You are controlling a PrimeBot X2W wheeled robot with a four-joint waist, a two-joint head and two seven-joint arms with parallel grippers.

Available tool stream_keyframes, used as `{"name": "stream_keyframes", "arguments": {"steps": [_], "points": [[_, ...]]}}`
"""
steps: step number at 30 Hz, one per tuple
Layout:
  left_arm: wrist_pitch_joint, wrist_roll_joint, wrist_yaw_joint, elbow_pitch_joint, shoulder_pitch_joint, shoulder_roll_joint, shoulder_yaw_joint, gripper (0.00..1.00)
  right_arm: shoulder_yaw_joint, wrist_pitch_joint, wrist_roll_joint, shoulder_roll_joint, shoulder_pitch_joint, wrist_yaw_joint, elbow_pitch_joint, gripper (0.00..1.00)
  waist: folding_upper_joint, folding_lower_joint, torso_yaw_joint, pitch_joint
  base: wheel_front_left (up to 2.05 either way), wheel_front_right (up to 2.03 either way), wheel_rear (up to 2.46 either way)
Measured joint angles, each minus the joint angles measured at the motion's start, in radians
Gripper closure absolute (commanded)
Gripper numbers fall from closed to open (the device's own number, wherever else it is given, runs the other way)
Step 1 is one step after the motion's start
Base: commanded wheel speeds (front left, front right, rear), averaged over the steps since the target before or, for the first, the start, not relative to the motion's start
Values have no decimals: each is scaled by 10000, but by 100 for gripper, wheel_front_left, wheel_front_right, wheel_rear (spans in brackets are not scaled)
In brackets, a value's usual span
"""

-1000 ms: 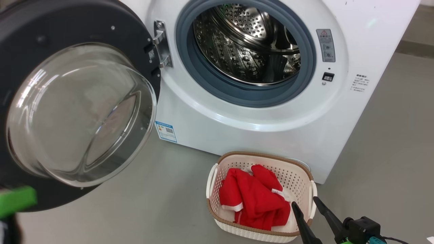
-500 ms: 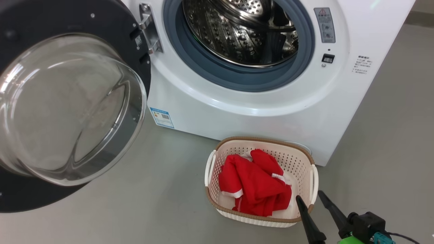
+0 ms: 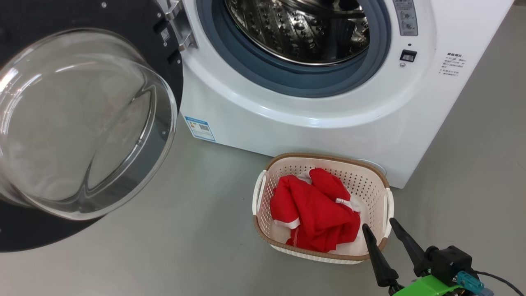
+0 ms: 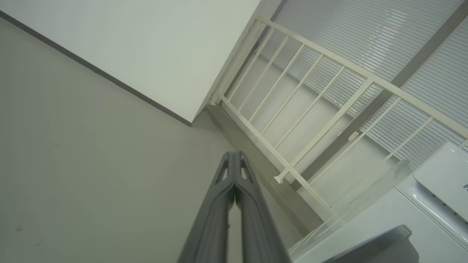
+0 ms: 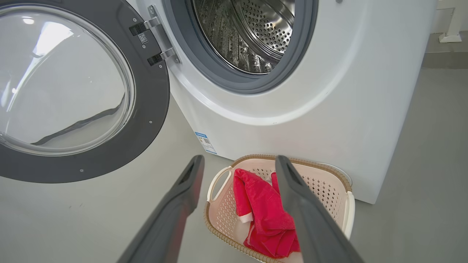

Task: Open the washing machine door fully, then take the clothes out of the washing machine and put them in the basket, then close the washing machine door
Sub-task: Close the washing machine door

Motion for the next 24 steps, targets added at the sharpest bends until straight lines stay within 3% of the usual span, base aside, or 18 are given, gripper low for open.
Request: {"name": "stream_keyframes", "arguments": {"steps": [5,6,11,24], "points": [[1540,-424,0,907,-99,173,-301,100,8,0,-84,0,-146,0,-6,0,0,0,49,190,0,0,0],[2278,-612,0,1062,-96,247,-512,100,-2,0,-86,-8,-147,0,-8,0,0,0,47,268,0,0,0],[3657,-1204,0,1032,-36,244,-811,100,-44,0,-182,-52,-194,0,-12,0,0,0,84,423,0,0,0],[6182,-2487,4,-596,1259,334,-1517,100,-132,0,-274,-96,-313,0,-75,0,0,0,141,416,0,0,0]]}}
